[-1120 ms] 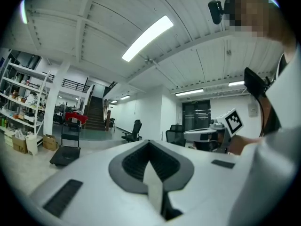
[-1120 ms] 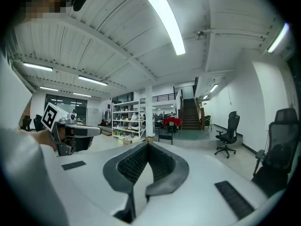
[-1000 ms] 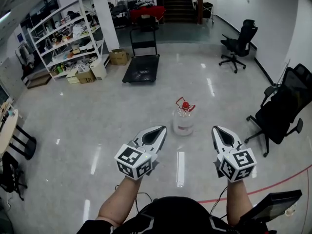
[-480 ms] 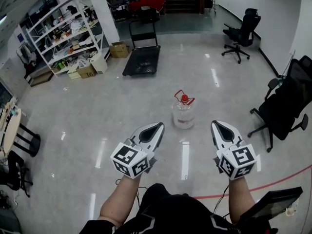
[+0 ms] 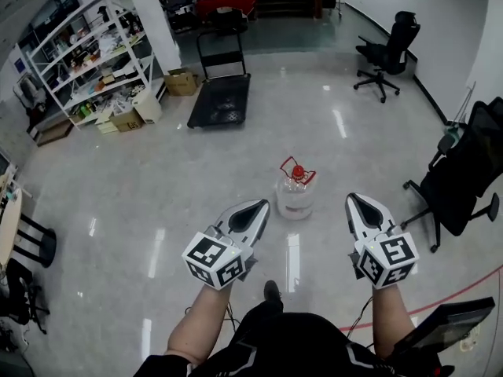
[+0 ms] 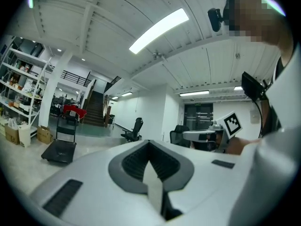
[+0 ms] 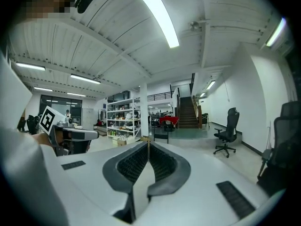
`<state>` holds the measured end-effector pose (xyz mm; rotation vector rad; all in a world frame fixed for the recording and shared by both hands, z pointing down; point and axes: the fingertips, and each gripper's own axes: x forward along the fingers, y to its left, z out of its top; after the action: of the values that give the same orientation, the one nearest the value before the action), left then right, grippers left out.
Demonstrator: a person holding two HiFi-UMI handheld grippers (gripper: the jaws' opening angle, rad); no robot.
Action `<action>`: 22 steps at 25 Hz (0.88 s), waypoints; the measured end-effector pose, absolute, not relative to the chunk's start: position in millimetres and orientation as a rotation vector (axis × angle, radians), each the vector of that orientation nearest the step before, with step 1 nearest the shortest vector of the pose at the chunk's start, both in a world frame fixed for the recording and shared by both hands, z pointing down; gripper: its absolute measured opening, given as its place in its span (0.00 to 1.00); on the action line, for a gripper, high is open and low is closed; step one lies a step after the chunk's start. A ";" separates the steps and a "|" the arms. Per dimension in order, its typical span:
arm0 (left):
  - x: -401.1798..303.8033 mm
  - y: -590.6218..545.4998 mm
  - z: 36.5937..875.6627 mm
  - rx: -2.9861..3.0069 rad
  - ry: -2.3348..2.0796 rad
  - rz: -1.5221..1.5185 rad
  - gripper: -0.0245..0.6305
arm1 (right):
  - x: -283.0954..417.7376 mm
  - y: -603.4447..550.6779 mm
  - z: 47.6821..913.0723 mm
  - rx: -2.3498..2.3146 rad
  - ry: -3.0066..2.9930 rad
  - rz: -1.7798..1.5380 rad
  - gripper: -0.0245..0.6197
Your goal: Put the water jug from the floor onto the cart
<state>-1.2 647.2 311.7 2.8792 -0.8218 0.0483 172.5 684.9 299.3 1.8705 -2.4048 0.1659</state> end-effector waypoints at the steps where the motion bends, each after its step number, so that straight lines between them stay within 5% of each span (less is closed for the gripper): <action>1: -3.8 629.5 310.9 2.878 -0.819 0.047 0.03 | 172.1 669.0 297.6 1.883 -2.400 0.171 0.04; 22: 42.6 375.3 312.1 2.904 -0.745 0.066 0.03 | 211.5 415.2 306.2 1.884 -2.376 0.192 0.05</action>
<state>42.6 375.3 312.1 2.9040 -0.7455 0.0655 211.5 415.2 306.2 1.8836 -2.3760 0.1919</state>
